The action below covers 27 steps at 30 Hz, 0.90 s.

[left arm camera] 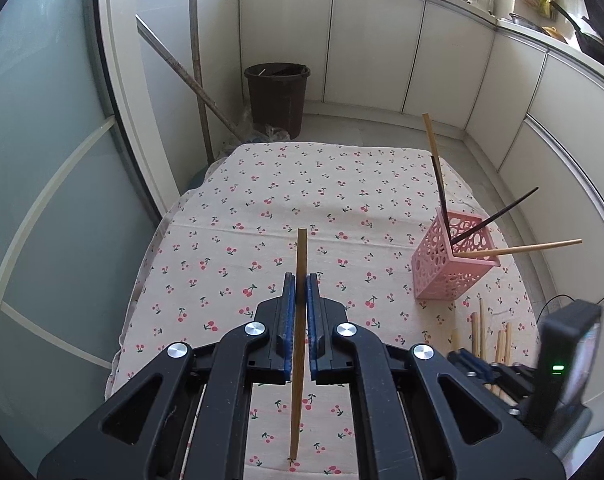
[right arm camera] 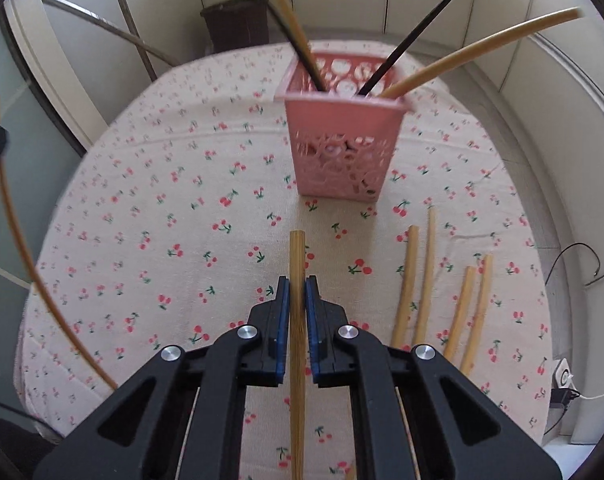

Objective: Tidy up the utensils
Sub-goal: 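Lift both held chopsticks and carry them over the pink basket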

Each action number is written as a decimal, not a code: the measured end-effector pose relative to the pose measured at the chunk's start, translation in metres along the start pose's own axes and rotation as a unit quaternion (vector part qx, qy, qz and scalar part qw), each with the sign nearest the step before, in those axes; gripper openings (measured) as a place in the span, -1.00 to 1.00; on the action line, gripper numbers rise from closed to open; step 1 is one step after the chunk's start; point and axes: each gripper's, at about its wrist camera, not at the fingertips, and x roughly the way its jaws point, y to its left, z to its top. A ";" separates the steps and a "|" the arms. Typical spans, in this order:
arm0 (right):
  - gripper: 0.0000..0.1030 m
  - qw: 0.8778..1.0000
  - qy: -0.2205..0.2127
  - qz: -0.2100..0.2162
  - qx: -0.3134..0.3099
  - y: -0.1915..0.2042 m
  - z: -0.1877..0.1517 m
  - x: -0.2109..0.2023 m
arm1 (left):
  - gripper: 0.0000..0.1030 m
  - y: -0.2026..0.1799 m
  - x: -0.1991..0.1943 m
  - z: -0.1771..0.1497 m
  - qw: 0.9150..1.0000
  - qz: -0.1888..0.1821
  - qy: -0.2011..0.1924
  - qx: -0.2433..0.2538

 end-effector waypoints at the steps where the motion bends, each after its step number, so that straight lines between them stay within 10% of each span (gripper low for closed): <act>1: -0.84 1.000 -0.013 0.006 0.004 -0.005 -0.002 -0.013 | -0.90 -0.001 -0.001 -0.001 1.000 0.001 -0.002 0.003; 20: -0.86 0.978 -0.155 0.099 0.095 -0.081 -0.017 -0.156 | -0.90 -0.032 -0.056 0.001 0.997 -0.042 -0.057 0.018; 27: -0.70 0.980 -0.059 0.131 0.138 -0.107 -0.012 -0.115 | -0.90 -0.042 -0.065 0.002 0.996 -0.054 -0.063 0.025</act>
